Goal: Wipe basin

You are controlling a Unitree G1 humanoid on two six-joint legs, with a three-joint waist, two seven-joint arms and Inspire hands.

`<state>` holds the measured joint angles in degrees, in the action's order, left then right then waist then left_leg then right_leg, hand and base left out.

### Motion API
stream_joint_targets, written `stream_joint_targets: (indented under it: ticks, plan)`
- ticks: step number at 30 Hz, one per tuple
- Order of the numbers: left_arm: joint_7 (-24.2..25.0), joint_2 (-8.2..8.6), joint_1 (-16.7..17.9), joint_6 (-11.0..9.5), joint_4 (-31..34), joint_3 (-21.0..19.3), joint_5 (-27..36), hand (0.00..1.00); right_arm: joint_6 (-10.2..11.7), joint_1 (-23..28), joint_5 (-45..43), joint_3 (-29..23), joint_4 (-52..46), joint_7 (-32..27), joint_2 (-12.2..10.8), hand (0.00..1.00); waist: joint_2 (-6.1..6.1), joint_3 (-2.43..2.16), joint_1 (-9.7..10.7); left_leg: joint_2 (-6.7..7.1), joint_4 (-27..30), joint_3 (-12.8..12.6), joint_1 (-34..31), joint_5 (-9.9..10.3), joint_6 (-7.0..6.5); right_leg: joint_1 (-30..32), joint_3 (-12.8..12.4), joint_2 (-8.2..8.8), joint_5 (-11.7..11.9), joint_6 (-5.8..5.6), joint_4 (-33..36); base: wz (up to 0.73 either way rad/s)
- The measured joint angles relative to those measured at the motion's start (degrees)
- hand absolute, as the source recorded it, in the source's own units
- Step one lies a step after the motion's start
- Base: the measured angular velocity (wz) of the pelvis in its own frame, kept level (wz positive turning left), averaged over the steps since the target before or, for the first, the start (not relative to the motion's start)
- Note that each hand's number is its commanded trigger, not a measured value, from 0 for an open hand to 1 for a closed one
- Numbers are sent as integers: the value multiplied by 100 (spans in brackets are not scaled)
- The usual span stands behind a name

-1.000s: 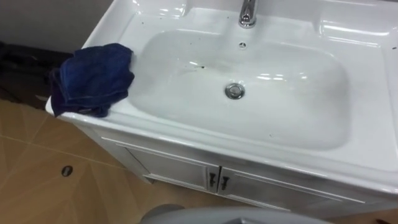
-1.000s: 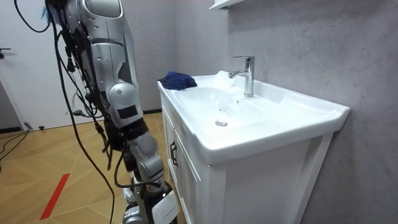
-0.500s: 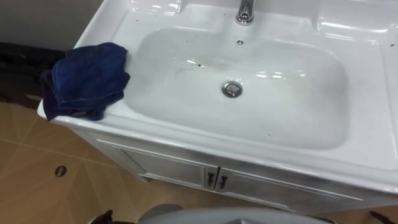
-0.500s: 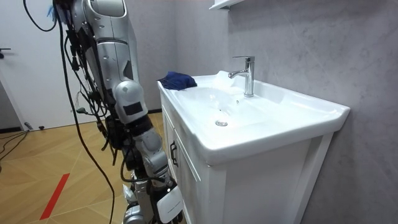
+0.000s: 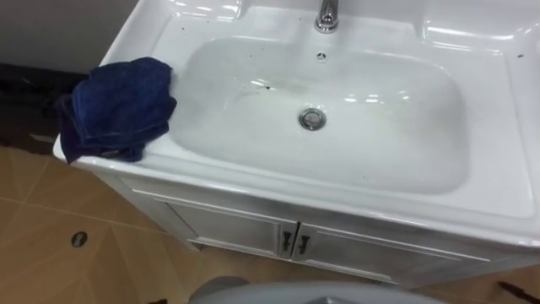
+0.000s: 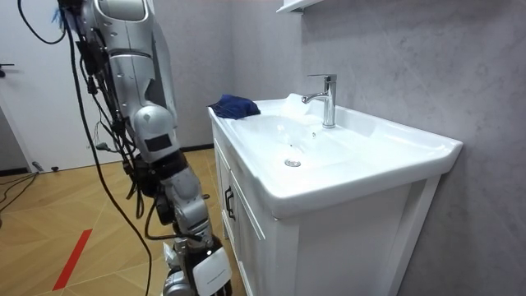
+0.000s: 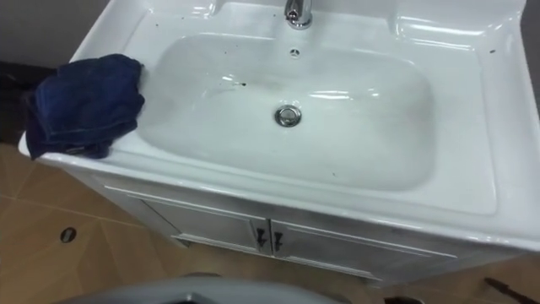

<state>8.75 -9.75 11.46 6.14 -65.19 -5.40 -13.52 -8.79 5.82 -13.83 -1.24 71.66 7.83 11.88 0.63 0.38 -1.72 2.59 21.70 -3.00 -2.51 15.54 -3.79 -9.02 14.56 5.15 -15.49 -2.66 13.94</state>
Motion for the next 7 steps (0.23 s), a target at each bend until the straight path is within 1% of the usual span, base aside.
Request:
stream_joint_targets:
  ticks: [3,5,7]
  plan:
    - [68,0,-62,88,8,20,-79,0,-75,2,21,1,13,-80,-28,0,0,-3,16,1,28,-15,-1,13,-23,5,-9,18,10,-25,12,0]
    - [93,-1,-81,111,10,149,-79,0,-131,0,43,0,9,-138,-35,0,-23,-8,25,5,108,-16,-36,32,-50,31,-8,34,-14,-60,72,0]
    - [96,-1,-79,126,10,222,-80,0,-134,-9,55,0,9,-169,-40,0,-27,-16,23,17,123,-23,-36,33,-57,43,-8,50,-23,-75,83,0]
